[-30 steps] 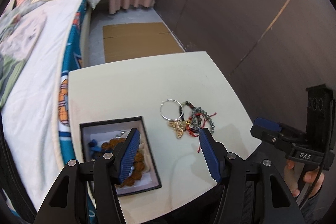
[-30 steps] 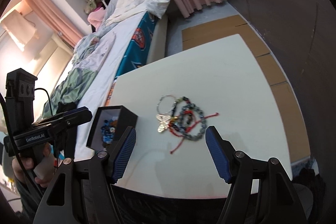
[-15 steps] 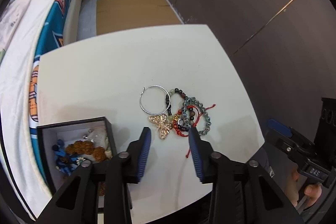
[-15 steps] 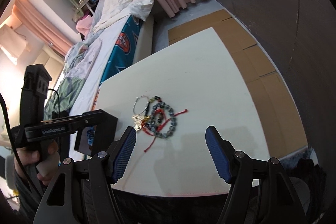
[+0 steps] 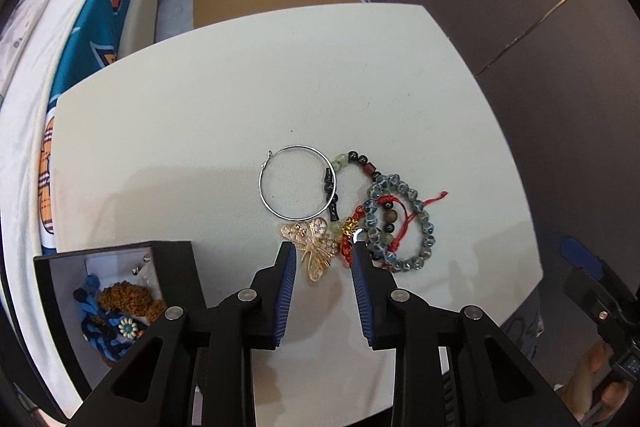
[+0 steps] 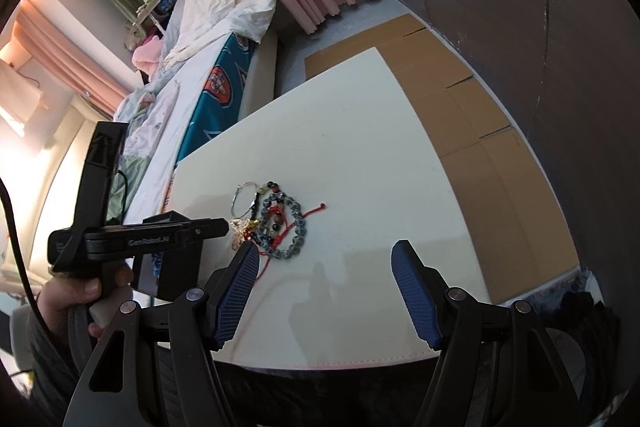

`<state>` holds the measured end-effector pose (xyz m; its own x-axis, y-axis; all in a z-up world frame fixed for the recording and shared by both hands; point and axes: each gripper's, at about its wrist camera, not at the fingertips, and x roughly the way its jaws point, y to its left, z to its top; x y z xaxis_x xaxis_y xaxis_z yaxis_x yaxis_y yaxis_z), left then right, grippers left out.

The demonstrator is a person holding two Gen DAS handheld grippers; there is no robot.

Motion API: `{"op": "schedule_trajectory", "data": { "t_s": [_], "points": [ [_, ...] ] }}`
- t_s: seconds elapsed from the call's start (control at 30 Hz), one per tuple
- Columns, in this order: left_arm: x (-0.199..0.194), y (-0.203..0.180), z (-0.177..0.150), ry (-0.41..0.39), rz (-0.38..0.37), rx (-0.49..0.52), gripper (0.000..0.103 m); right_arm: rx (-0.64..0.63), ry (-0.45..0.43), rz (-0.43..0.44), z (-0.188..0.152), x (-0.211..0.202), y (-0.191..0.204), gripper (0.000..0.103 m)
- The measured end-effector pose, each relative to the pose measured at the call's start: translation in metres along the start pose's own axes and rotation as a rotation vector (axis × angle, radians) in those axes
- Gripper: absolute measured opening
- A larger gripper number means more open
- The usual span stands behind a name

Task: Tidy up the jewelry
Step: 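Move the open left tool down toward the gold butterfly pendant, then close the left tool on the butterfly pendant and lift it over the box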

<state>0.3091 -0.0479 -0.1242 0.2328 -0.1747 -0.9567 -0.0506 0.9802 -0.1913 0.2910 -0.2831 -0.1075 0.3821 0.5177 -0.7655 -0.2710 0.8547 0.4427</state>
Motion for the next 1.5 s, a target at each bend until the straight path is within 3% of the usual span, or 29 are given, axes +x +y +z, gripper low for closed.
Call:
{"op": "schedule_trajectory", "data": {
  "t_s": [0.1, 0.37, 0.53, 0.6, 1.1, 1.17, 1.33, 1.5],
  "points": [
    [0.009, 0.000, 0.001, 0.006, 0.039, 0.012, 0.030, -0.011, -0.002, -0.005, -0.001, -0.002, 0.000, 0.069],
    [0.026, 0.006, 0.001, 0.021, 0.032, -0.009, 0.029, -0.021, 0.007, -0.006, -0.002, -0.002, 0.002, 0.069],
    [0.026, 0.011, -0.002, 0.016, 0.005, -0.023, 0.016, -0.028, 0.014, -0.004, -0.002, 0.001, 0.006, 0.069],
    [0.021, 0.013, -0.003, -0.005, -0.005, -0.021, 0.013, -0.032, 0.017, -0.001, -0.002, 0.002, 0.009, 0.069],
    [-0.048, 0.031, -0.014, -0.170, -0.064, -0.028, 0.013, -0.139, 0.079, 0.038, 0.000, 0.039, 0.054, 0.069],
    [-0.055, 0.037, -0.019, -0.185, -0.067, -0.033, 0.013, -0.175, 0.084, 0.040, -0.001, 0.046, 0.062, 0.067],
    [-0.071, 0.045, -0.031, -0.214, -0.063, -0.042, 0.013, -0.241, 0.137, 0.056, 0.000, 0.068, 0.081, 0.033],
    [-0.085, 0.060, -0.042, -0.243, -0.057, -0.063, 0.013, -0.277, 0.163, 0.031, 0.002, 0.086, 0.091, 0.031]
  ]
}}
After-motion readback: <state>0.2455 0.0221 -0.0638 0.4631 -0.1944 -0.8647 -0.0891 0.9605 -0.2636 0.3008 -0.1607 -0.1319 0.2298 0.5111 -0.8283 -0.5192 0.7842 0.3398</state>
